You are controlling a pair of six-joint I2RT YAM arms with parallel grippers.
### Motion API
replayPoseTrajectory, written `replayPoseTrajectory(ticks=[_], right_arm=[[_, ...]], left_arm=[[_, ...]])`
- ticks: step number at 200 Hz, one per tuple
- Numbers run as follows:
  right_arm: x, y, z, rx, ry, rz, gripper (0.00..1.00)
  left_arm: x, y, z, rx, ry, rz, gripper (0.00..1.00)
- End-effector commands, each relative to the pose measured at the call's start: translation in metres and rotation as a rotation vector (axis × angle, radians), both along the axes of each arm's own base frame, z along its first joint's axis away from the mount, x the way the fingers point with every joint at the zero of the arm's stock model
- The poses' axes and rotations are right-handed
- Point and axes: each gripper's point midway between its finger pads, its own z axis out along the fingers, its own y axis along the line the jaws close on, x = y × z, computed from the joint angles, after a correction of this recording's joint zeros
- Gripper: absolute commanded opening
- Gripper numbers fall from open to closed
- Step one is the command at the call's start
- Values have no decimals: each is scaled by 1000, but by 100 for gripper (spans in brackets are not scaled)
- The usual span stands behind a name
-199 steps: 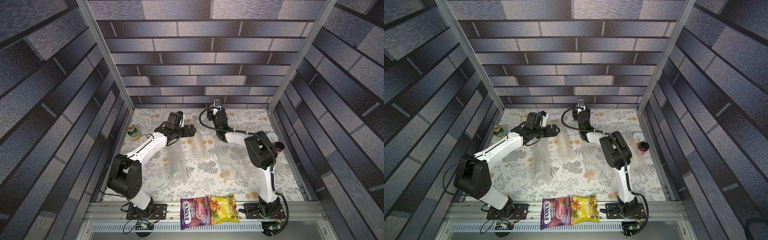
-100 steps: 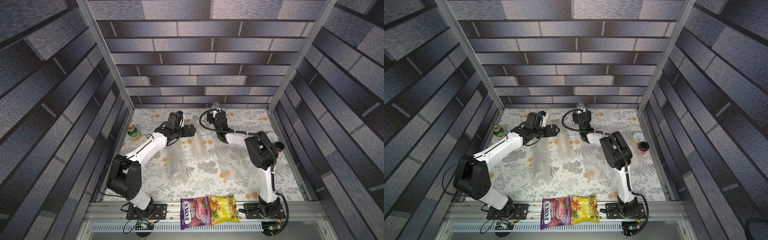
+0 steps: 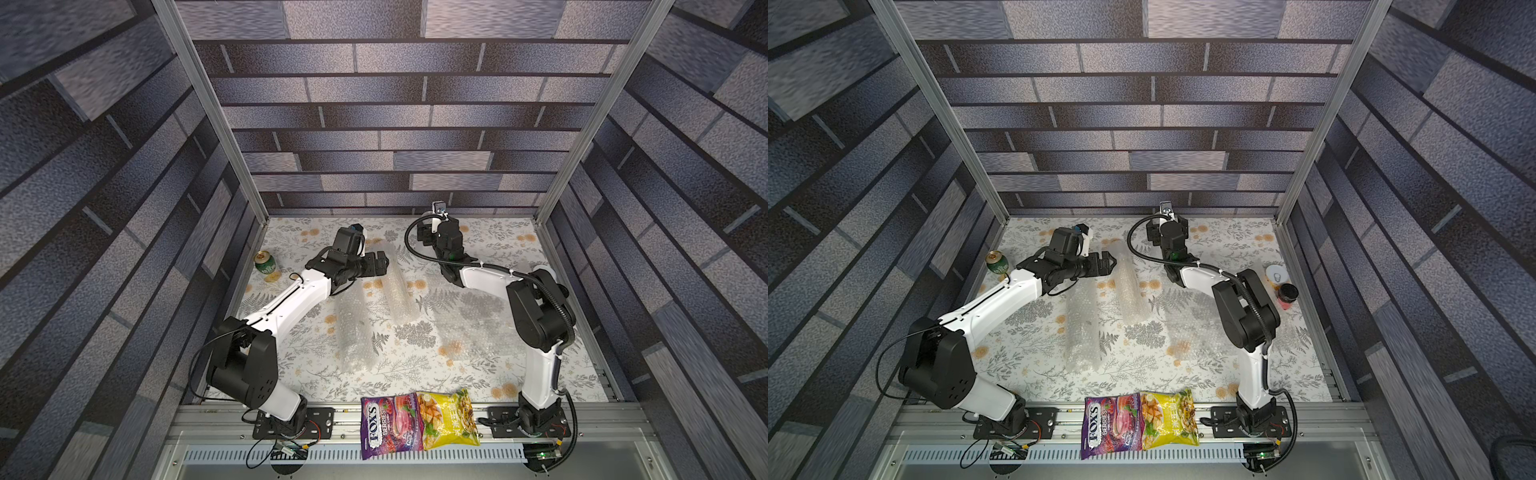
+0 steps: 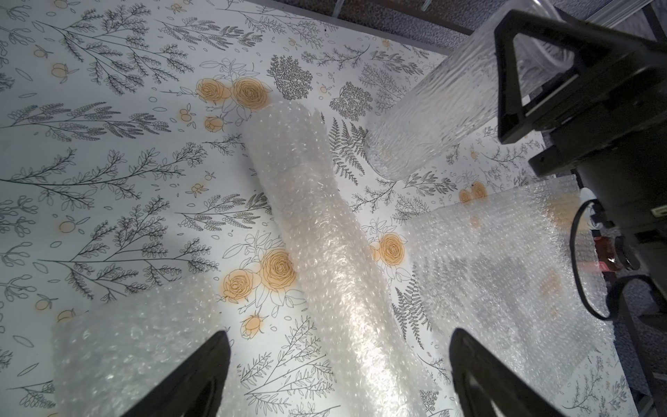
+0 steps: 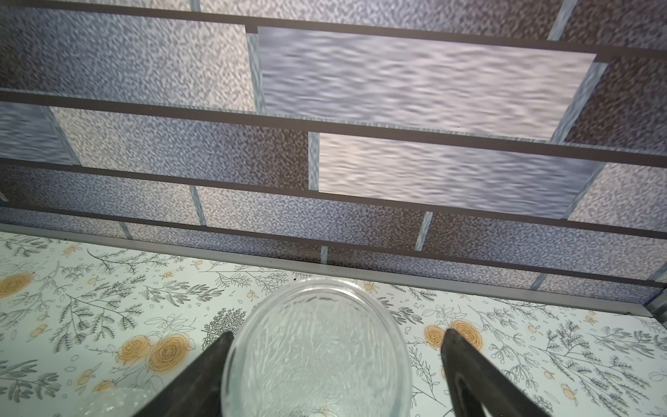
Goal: Unwrap the vase from the bubble wrap
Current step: Place the vase at the center of the board, then move the bubble wrap to the center of the board.
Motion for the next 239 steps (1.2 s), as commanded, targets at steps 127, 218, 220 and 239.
replayPoseTrajectory(ticks=[127, 218, 220, 239], right_arm=[[-99, -34, 98, -40, 95, 113, 77], [-208, -9, 25, 162, 647, 371, 44], [-209, -7, 21, 164, 660, 376, 44], [-211, 12, -5, 213, 744, 423, 42]], left_arm=[[-23, 50, -6, 72, 54, 193, 91], [-31, 45, -13, 21, 81, 184, 92], [-32, 45, -14, 21, 83, 183, 92], [-34, 45, -17, 18, 94, 182, 93]])
